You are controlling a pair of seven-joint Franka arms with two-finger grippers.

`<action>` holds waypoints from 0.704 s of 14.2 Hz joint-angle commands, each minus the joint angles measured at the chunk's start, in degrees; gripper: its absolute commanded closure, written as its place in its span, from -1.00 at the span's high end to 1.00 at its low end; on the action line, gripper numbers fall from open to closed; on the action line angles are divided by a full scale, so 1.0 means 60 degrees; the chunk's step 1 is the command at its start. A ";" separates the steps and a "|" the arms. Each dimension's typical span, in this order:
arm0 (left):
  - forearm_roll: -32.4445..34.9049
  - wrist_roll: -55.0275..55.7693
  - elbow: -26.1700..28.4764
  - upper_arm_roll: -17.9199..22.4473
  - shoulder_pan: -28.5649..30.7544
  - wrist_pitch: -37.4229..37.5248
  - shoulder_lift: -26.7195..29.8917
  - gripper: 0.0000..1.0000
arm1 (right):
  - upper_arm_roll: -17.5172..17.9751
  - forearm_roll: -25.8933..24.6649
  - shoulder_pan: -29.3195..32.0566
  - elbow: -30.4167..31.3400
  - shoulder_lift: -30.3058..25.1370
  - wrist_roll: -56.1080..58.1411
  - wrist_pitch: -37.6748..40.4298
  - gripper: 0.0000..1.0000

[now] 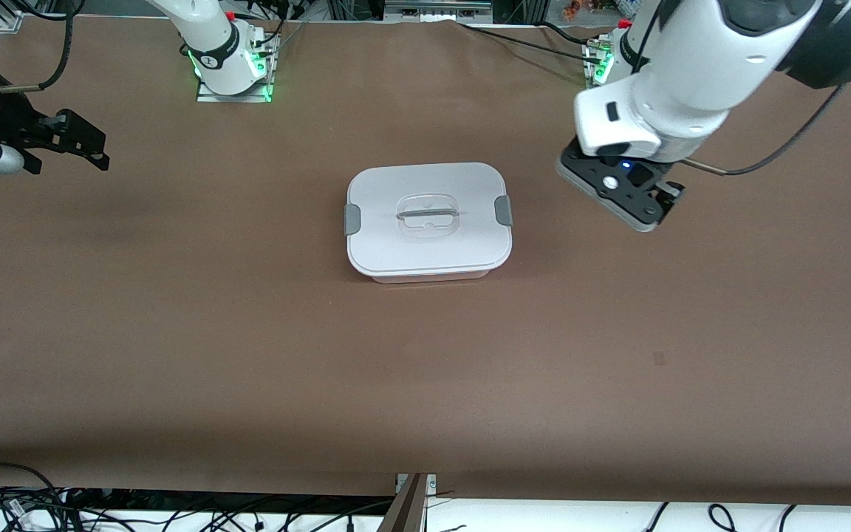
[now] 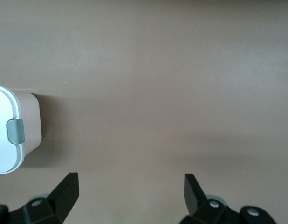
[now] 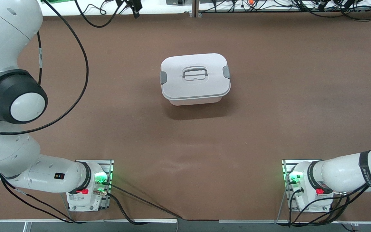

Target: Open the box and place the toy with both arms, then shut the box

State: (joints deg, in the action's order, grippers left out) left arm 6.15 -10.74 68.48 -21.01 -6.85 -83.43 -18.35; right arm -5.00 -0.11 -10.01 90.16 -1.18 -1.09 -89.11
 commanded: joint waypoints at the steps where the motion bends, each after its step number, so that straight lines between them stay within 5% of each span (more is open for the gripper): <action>1: -0.0115 0.0861 0.0069 0.1121 -0.0173 0.0238 0.0669 1.00 | 0.0042 -0.0127 -0.0016 -0.0129 0.0035 0.0021 0.0056 1.00; 4: -0.1651 0.1292 0.2025 0.2430 -0.0294 -0.0928 0.2145 1.00 | 0.0057 -0.0142 -0.0016 -0.0129 0.0049 0.0021 0.0027 1.00; 7: -0.1582 0.1307 0.3684 0.3148 -0.0191 -0.1461 0.3187 1.00 | 0.0057 -0.0142 -0.0016 -0.0129 0.0050 0.0036 -0.0061 1.00; 10: -0.1188 0.2124 0.4303 0.3179 0.0115 -0.1710 0.3600 1.00 | 0.0057 -0.0142 -0.0016 -0.0115 0.0050 0.0050 -0.0061 1.00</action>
State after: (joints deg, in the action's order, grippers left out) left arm -2.22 -1.56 89.32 -1.80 -7.03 -91.45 -0.29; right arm -4.82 -0.18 -10.04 90.16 -1.12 -1.09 -89.46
